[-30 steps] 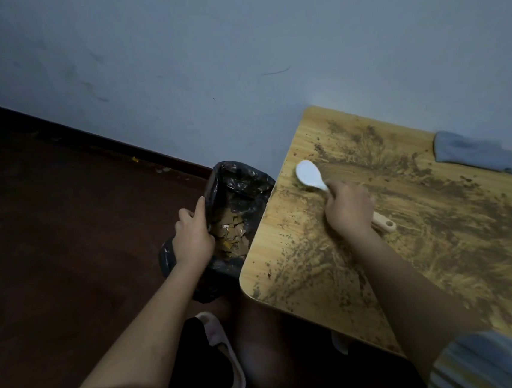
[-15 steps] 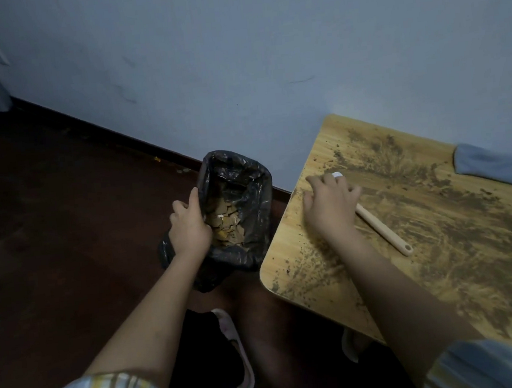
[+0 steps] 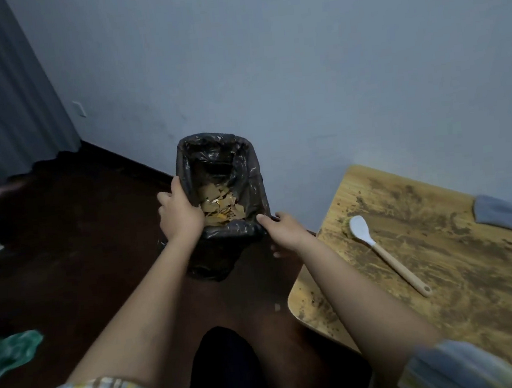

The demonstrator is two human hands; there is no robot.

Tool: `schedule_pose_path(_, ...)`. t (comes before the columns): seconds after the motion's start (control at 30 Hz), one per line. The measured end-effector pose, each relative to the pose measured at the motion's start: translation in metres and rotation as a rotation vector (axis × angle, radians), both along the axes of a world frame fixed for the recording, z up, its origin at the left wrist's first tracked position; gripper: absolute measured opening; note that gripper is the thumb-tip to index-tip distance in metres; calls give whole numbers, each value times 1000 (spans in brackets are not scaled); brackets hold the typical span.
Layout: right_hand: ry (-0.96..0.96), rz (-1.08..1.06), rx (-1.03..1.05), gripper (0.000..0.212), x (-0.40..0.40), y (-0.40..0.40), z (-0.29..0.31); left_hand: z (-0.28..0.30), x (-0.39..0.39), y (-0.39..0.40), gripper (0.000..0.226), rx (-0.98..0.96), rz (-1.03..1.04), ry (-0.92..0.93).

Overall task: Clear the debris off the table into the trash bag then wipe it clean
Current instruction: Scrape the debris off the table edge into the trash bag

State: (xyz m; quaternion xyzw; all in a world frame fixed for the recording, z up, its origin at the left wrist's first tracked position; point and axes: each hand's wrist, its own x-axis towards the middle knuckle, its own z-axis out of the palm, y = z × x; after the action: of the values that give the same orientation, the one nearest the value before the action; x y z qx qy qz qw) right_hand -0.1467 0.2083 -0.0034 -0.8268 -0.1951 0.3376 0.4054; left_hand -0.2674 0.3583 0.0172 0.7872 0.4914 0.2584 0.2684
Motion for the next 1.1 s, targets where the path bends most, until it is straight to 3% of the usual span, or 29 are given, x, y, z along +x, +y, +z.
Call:
schedule_pose_path(0.13,261,-141,236,41,-1,-17,28,32,12,-20,61,-16,-25,-33)
schedule_pose_path(0.27,267,-292,345,16,17,-58,60,57,35,-61,60,-41,-133,-72)
schedule_pose_path(0.57,-111,-583,285,22,60,-184,98,88,102,-163,51,-95,-471,-174)
schedule_pose_path(0.8,-156,-811,335,21,102,-288,98,94,159,-250,44,-221,-754,-258)
schedule_pose_path(1.1,-217,-949,196,28,178,-390,85,72,255,-345,40,-307,-847,-233)
